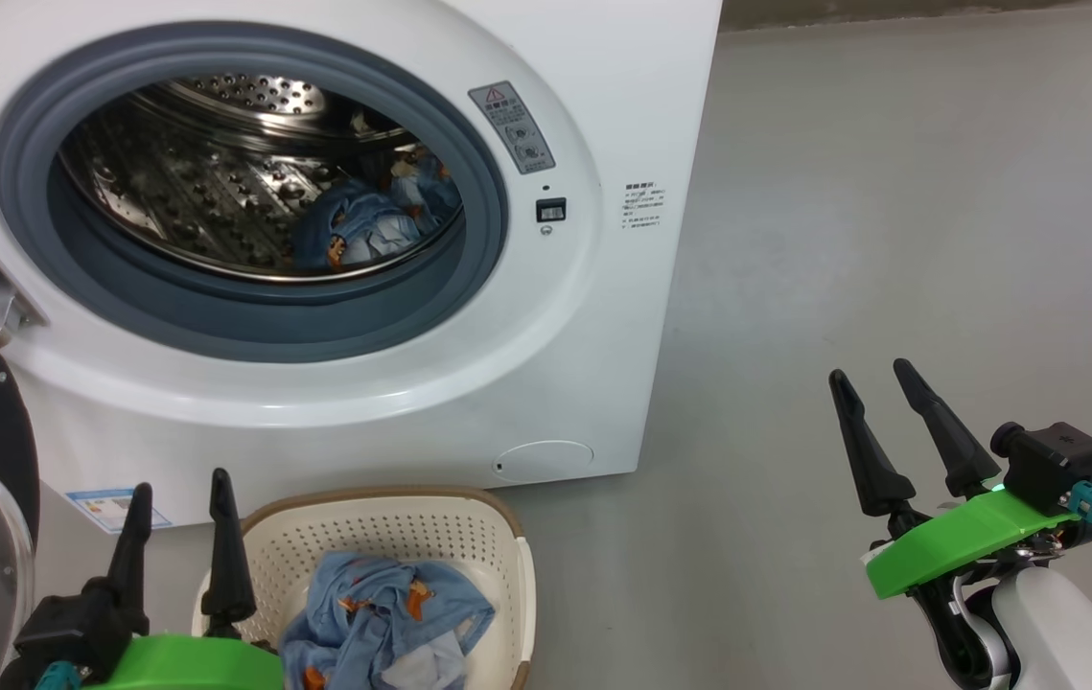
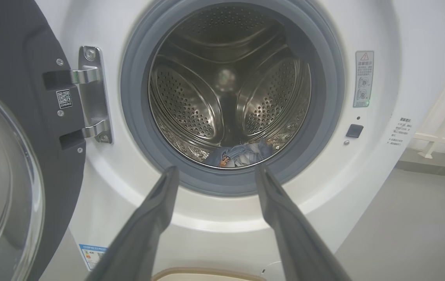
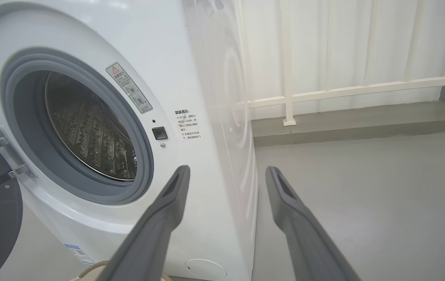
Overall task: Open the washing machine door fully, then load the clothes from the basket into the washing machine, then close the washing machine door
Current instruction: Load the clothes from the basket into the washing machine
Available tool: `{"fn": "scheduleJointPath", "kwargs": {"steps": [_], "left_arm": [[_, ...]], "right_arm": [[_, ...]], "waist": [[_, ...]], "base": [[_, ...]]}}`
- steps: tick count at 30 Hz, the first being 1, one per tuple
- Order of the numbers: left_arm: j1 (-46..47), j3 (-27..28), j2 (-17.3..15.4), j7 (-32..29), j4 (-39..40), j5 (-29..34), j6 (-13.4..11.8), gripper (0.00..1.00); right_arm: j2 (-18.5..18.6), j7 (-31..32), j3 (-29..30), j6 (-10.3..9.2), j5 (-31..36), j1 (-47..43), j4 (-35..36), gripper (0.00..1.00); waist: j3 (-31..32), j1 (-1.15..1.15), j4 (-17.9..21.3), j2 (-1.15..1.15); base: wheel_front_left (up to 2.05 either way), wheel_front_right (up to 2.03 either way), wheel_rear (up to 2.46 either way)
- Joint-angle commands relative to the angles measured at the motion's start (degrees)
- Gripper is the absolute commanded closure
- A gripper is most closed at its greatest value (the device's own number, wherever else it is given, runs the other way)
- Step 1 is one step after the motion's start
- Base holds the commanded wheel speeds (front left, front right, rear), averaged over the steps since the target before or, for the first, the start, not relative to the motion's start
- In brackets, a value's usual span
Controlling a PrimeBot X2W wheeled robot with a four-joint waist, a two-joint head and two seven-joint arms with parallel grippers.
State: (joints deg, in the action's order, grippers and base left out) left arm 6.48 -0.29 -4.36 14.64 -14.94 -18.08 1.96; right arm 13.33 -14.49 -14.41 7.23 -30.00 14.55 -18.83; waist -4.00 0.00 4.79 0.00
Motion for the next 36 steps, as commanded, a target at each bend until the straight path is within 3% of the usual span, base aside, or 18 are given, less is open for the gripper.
{"fn": "scheduleJointPath", "kwargs": {"steps": [1,10,28,36], "left_arm": [[1.1,1.5,-0.6,0.4,1.0,-0.1,0.0,0.00],[2.2,0.5,-0.5,0.1,-2.1,-0.6,0.3,0.00],[10.4,-1.1,-1.5,-0.4,-12.7,-1.1,1.3,0.00],[16.7,-1.7,-2.8,-3.5,-24.2,-1.7,1.9,0.00]], "right_arm": [[0.9,-0.5,-0.7,0.25,0.6,0.4,1.3,0.00],[1.0,-0.5,-1.2,0.25,-0.2,0.7,0.4,0.00],[0.2,-0.5,-2.0,0.25,-1.2,4.9,0.7,0.00],[-0.8,-0.5,-2.7,0.25,-1.3,7.8,1.5,0.00]], "waist": [[-0.2,0.00,0.1,0.00],[-2.8,0.00,0.5,0.00],[-15.7,0.00,2.1,0.00],[-22.8,0.00,2.7,0.00]], "base": [[0.00,0.00,0.00],[0.00,0.00,0.00],[0.00,0.00,0.00],[0.00,0.00,0.00]]}}
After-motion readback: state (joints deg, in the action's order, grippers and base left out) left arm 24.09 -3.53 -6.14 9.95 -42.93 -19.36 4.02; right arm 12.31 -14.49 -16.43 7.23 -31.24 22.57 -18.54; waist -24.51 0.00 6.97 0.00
